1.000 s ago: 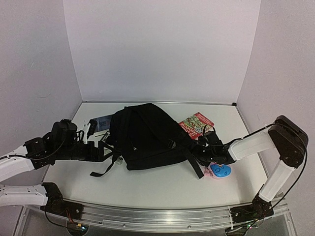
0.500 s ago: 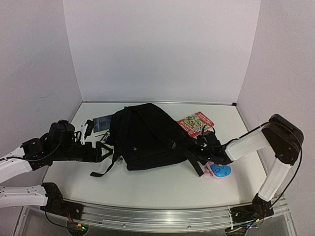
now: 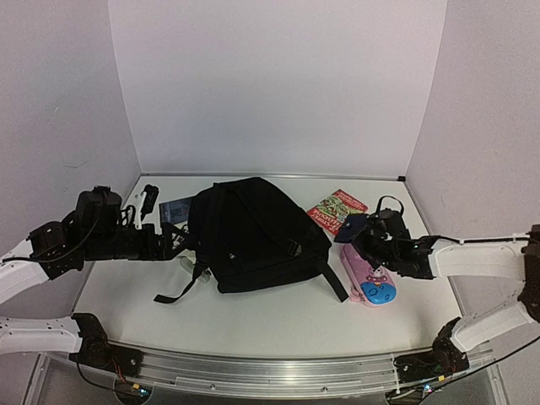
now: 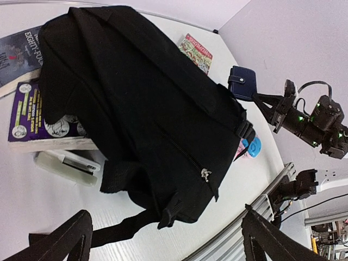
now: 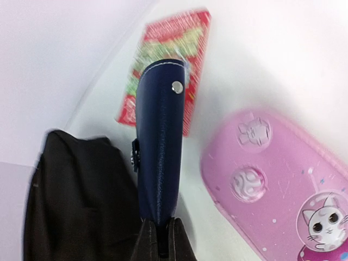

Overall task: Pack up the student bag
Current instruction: Pick up the stationery from the center of the board.

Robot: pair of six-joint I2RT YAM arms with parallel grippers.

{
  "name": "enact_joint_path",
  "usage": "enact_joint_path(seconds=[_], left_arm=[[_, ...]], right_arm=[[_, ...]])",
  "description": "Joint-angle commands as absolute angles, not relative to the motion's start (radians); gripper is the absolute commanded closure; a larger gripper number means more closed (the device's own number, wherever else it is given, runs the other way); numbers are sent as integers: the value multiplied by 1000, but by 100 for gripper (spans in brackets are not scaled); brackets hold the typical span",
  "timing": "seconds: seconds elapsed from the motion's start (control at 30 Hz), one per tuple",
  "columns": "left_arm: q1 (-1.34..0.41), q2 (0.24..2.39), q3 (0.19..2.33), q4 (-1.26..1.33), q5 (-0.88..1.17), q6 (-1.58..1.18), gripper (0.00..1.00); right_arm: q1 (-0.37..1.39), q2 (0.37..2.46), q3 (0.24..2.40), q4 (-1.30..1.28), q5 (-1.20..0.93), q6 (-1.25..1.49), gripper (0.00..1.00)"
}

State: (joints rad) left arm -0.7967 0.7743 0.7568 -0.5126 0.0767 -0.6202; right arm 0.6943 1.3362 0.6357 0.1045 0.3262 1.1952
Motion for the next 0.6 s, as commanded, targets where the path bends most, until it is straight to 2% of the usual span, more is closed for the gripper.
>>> enact_joint_path(seconds=[0.0,0.1,0.27,0.4,0.57], left_arm=[[-793,849,908,-477,112,-577,5],[-793,916,981,-437,171,-563,5],[-793,1040,1084,-374,306,-519,5],[-793,1125,1149,-343,408,-495,5],[-793,1194,1159,-207,540,-544,5]], right_arm=[[691,1167,750,1,438,1043,100],[691,1095,813,-28,363,902,100],[700,1063,916,-19,66,722,100],[751,1087,966,32,-129,668,100],[857,1161,1004,155,-258,686,100]])
